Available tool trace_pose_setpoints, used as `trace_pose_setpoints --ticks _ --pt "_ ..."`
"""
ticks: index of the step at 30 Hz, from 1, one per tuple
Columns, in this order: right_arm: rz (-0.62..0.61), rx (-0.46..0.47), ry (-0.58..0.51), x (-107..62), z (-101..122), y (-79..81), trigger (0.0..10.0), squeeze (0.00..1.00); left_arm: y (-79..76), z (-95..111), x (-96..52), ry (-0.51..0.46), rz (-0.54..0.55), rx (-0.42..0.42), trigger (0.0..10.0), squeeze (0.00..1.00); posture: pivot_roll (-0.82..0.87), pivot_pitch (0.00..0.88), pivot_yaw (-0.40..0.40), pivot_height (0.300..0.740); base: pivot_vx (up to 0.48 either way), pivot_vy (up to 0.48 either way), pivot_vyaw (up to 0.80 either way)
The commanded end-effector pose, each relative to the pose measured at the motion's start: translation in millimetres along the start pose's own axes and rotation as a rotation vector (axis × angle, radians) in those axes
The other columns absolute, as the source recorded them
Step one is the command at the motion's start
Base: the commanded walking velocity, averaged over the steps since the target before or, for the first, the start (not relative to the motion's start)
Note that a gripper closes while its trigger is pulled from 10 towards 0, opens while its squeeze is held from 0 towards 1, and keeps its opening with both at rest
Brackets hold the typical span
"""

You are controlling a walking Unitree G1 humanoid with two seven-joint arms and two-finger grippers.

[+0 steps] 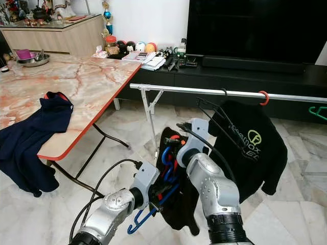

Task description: Hang hanger

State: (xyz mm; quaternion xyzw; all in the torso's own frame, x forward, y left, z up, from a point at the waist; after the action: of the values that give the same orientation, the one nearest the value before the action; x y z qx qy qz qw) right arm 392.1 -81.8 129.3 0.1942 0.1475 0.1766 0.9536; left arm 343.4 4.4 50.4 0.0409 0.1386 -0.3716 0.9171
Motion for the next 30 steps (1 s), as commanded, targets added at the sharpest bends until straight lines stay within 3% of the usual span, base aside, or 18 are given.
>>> trace_pose_setpoints --ticks 1,7,14,24,25,26,30 --pt "-0.036 0.006 0.015 -1.7 -5.5 -9.6 10.0 0.00 3.2 9.1 -0.1 -0.040 0.012 0.013 10.0 0.00 0.06 0.000 -0.034 0.740 0.000 0.000 0.00" --pt "-0.048 -0.012 0.035 -2.9 -13.0 -16.7 10.0 0.00 8.4 14.3 -0.3 -0.062 0.029 0.001 10.0 0.00 0.06 0.000 -0.035 0.740 0.000 0.000 0.00" --pt "0.010 -0.023 0.027 -3.6 -13.3 -4.4 10.0 0.00 8.8 14.8 -0.6 -0.075 0.035 -0.012 10.0 0.00 0.06 0.000 -0.035 0.740 0.000 0.000 0.00" --pt "0.012 -0.043 0.019 -12.7 -13.9 -4.9 10.0 0.00 21.6 20.2 -2.2 -0.112 0.101 -0.062 10.0 0.00 0.06 0.000 -0.036 0.740 0.000 0.000 0.00" --pt "-0.006 -0.048 0.016 -13.8 -14.4 -8.9 10.0 0.73 22.3 21.0 -2.4 -0.116 0.100 -0.067 10.0 0.00 0.06 0.000 -0.035 0.740 0.000 0.000 0.00" --pt "-0.022 -0.051 0.005 -14.5 -12.5 -12.1 10.0 1.00 22.0 21.2 -2.4 -0.118 0.098 -0.072 10.0 0.00 0.06 0.000 -0.035 0.740 0.000 0.000 0.00" --pt "-0.027 -0.066 -0.008 -14.8 -7.6 -12.1 10.0 1.00 21.6 20.5 -2.2 -0.117 0.096 -0.074 10.0 0.00 0.05 0.000 -0.032 0.740 0.000 0.000 0.00"
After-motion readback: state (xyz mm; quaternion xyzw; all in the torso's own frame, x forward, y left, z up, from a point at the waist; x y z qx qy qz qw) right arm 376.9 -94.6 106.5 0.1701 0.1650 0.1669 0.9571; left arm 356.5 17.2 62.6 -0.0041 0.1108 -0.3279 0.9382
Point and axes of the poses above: a point about 5 cm out from each wrist's last joint towards the gripper, its own x axis pointing out of the wrist towards the gripper, its own z axis along the axis of the wrist's last joint, y = z × x, the point moved 6 cm from there along x, pointing out of the wrist towards the gripper
